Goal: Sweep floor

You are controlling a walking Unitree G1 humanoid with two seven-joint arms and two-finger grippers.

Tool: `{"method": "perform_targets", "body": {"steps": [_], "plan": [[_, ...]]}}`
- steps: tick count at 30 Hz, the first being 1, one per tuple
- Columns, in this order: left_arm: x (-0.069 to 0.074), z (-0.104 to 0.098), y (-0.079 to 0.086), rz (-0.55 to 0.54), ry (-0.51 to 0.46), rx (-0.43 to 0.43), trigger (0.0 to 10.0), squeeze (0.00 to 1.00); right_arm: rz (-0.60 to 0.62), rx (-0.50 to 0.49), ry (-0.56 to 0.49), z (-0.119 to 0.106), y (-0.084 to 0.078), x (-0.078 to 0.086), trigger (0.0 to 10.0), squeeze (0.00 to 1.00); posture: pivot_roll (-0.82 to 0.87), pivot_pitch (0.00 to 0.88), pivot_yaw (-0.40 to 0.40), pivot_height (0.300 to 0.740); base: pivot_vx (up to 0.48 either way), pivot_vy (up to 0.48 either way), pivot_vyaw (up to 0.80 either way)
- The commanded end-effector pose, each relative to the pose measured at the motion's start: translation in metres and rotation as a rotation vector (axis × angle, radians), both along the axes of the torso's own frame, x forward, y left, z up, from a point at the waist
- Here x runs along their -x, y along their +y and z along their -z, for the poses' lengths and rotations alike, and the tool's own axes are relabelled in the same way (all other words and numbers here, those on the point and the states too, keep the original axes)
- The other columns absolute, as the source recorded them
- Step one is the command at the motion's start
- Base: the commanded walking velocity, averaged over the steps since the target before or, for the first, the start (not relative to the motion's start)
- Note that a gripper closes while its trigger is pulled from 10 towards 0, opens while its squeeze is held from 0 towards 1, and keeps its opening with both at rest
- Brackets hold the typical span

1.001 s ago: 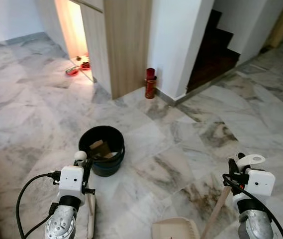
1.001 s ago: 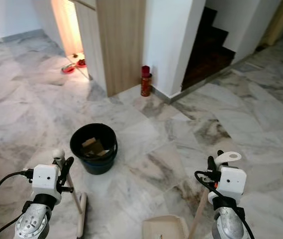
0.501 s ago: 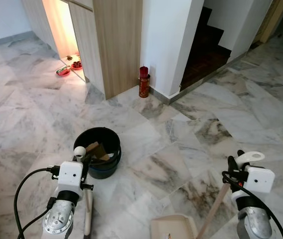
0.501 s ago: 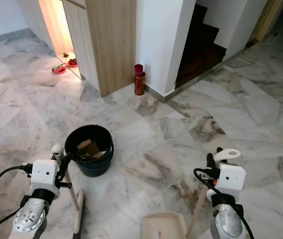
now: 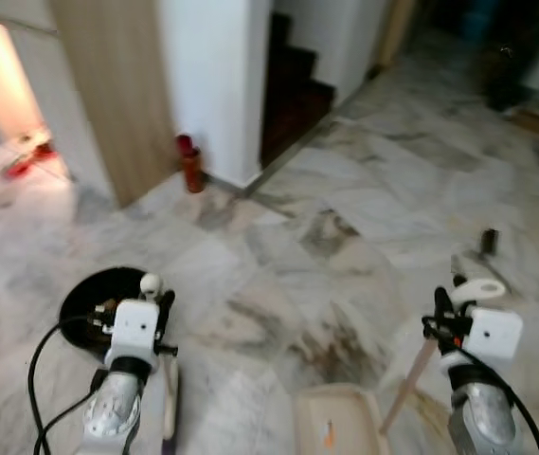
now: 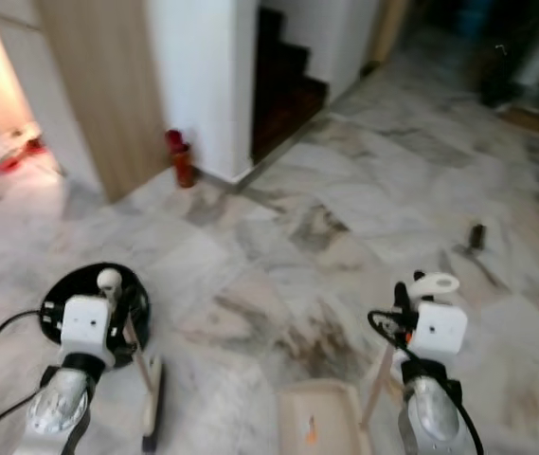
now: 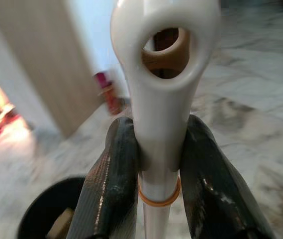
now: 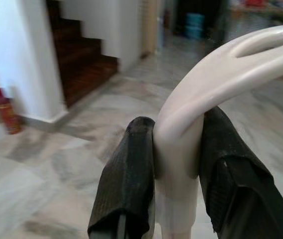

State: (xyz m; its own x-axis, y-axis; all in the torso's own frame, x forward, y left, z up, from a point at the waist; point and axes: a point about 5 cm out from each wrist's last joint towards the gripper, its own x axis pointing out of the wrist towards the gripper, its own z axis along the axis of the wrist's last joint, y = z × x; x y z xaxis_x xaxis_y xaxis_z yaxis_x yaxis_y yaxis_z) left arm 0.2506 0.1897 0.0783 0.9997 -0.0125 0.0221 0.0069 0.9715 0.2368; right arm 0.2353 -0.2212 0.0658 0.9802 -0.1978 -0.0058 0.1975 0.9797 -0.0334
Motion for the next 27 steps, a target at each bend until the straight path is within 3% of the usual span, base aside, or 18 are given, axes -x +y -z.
{"method": "perform_targets", "body": {"steps": [1,27], "plan": [[-0.0030,-0.0045,0.0017,-0.009,-0.028,-0.007,10.0,0.00,0.002,0.004,-0.032,-0.0062,0.0003,-0.0015,10.0,0.00,-0.03,0.000,-0.017,0.740,0.000,0.000,-0.79],[-0.0038,-0.0052,0.0008,-0.017,-0.034,0.045,10.0,0.00,-0.004,0.001,-0.036,-0.0089,0.0009,-0.0050,10.0,0.00,-0.02,0.000,-0.023,0.740,0.000,0.000,-0.79]]}}
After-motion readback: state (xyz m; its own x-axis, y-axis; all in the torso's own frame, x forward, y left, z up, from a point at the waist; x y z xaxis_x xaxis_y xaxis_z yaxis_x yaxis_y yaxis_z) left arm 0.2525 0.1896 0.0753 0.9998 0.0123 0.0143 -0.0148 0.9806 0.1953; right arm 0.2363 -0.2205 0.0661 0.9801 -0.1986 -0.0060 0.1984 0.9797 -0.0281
